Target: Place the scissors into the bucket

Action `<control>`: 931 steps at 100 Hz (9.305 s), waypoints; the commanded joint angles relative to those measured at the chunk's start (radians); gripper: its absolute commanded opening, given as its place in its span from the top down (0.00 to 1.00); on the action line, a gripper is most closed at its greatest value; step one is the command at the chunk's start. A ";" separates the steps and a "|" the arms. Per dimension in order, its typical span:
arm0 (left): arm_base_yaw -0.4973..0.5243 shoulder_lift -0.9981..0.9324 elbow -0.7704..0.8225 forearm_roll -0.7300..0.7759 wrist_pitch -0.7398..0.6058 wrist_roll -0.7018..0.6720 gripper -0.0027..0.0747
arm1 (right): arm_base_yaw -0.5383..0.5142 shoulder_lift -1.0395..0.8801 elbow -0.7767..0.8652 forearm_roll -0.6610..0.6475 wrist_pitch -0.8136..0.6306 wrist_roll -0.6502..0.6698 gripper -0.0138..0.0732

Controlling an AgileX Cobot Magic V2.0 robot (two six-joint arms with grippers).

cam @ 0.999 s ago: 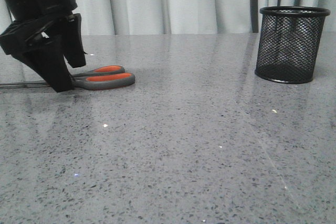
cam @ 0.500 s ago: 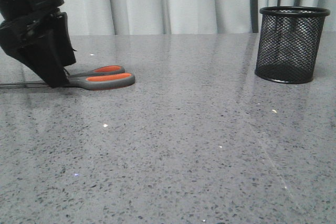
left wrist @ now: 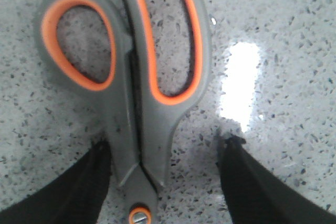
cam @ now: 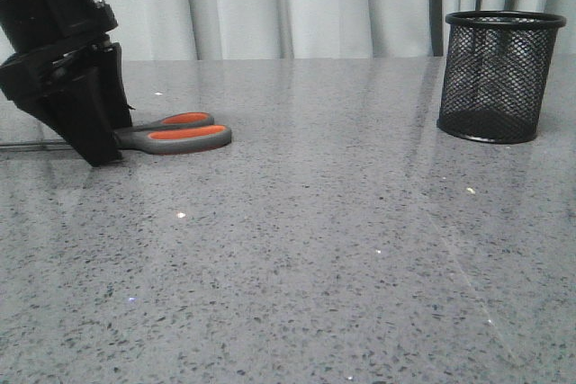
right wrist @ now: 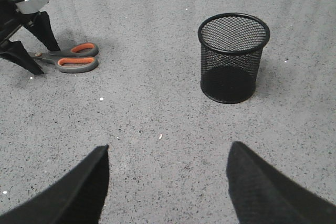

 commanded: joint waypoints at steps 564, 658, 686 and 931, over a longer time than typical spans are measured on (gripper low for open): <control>-0.621 -1.304 0.299 0.079 -0.252 -0.611 0.99 | -0.068 1.228 -0.916 -0.109 0.426 0.062 0.82; -0.621 -1.332 0.335 0.265 -0.391 -0.728 0.99 | -0.066 1.139 -1.153 -0.037 0.392 0.062 0.54; -0.621 -1.517 0.621 0.395 -0.542 -0.972 0.99 | -0.066 0.790 -0.889 -0.035 0.265 -0.011 0.91; 0.117 -1.661 1.370 0.188 -1.260 -1.102 0.99 | -0.066 -0.370 0.161 -0.044 -0.219 -0.113 0.91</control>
